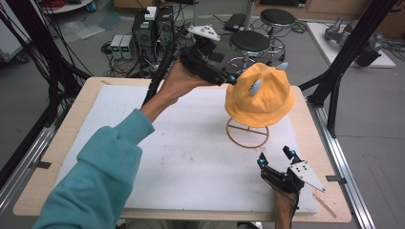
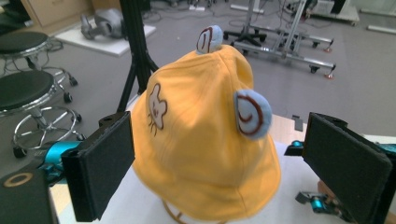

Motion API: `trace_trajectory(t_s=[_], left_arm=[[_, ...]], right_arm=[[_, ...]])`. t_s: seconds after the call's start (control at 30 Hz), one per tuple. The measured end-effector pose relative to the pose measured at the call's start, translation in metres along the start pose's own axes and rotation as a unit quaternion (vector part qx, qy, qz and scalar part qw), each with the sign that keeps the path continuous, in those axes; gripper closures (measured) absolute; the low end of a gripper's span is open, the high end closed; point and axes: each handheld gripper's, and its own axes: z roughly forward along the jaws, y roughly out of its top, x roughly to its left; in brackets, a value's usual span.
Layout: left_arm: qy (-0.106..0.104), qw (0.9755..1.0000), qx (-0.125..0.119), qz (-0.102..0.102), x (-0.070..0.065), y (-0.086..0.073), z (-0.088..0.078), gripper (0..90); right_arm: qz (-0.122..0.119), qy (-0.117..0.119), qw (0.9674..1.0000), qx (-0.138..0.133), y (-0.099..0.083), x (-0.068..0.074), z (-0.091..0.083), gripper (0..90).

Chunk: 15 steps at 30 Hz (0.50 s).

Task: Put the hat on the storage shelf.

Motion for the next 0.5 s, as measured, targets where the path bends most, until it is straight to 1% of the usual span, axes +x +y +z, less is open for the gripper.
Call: trace_trajectory(t_s=[0.03, 0.07, 0.13, 0.27, 0.3, 0.47, 0.5], left_arm=[[0.000, 1.0000, -0.006, -0.001, -0.001, -0.005, -0.008, 9.6], [0.004, 0.9999, -0.010, 0.001, 0.000, -0.011, -0.017, 9.7], [0.014, 0.9999, -0.005, 0.002, 0.000, -0.023, -0.029, 9.8], [0.024, 0.9997, -0.008, 0.003, 0.001, -0.039, -0.051, 9.9], [0.028, 0.9996, -0.009, 0.004, 0.000, -0.045, -0.059, 9.9], [0.039, 0.9989, -0.025, 0.004, -0.005, -0.070, -0.088, 9.9], [0.040, 0.9988, -0.029, 0.003, -0.006, -0.077, -0.096, 9.9]], right_arm=[[0.000, 0.000, 1.0000, 0.000, 0.000, 0.000, 0.000, 9.3], [0.000, 0.000, 1.0000, 0.000, 0.000, 0.000, 0.000, 9.3], [-0.002, -0.001, 1.0000, 0.002, 0.000, 0.000, 0.000, 9.3], [-0.002, -0.003, 1.0000, 0.002, 0.000, 0.000, 0.000, 9.3], [-0.002, -0.002, 1.0000, 0.003, 0.000, 0.000, 0.000, 9.3], [-0.001, -0.004, 1.0000, 0.004, 0.000, 0.000, 0.000, 9.3], [-0.001, -0.005, 1.0000, 0.004, 0.000, 0.000, 0.000, 9.3]])
